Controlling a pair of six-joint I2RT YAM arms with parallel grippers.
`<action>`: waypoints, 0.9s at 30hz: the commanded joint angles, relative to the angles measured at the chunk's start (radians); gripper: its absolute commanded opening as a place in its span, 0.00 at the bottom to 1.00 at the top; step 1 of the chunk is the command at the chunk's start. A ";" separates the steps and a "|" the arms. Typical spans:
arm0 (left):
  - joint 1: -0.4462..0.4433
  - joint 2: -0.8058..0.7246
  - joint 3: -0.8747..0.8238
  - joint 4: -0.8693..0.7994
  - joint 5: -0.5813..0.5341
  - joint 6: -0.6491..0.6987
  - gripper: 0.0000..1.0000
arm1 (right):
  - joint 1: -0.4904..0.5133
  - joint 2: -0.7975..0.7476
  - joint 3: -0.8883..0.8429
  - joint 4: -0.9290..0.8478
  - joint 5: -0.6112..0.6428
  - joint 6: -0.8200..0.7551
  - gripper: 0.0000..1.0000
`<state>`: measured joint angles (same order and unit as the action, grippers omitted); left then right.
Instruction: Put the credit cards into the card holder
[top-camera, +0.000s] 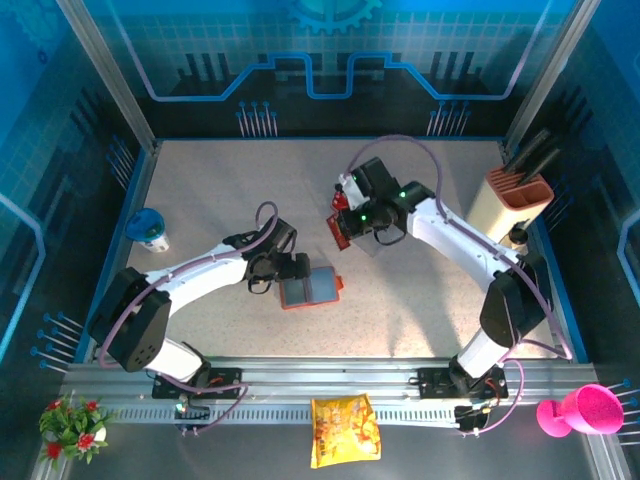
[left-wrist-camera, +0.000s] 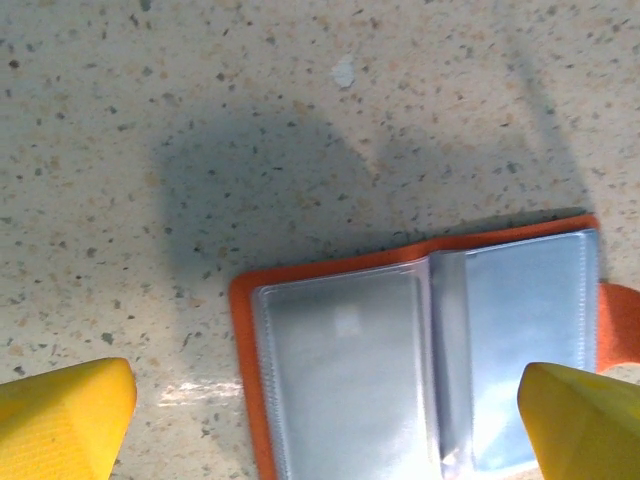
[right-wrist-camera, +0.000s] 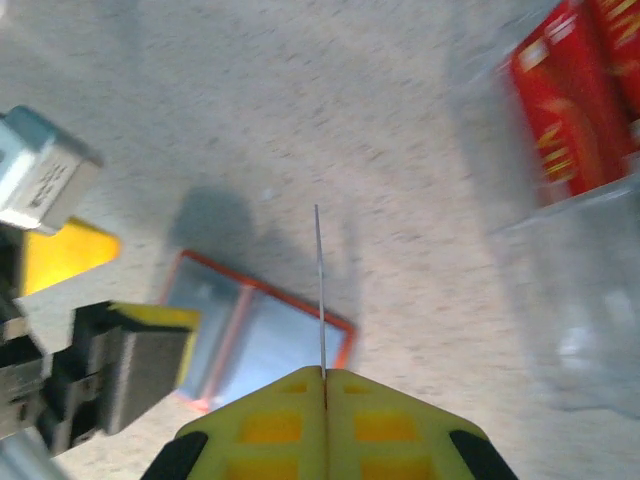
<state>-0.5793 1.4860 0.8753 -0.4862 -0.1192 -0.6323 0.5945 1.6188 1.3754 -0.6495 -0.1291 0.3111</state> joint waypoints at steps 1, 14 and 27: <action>-0.013 -0.006 -0.035 -0.052 -0.041 0.008 0.99 | 0.000 -0.033 -0.179 0.338 -0.222 0.271 0.00; -0.016 -0.032 -0.123 -0.060 -0.071 -0.031 0.99 | 0.068 -0.039 -0.553 0.843 -0.207 0.551 0.00; -0.017 -0.036 -0.152 -0.074 -0.089 -0.046 0.99 | 0.103 0.012 -0.624 0.971 -0.177 0.597 0.00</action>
<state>-0.5873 1.4761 0.7406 -0.5232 -0.1879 -0.6559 0.6804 1.6112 0.7624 0.2638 -0.3168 0.8921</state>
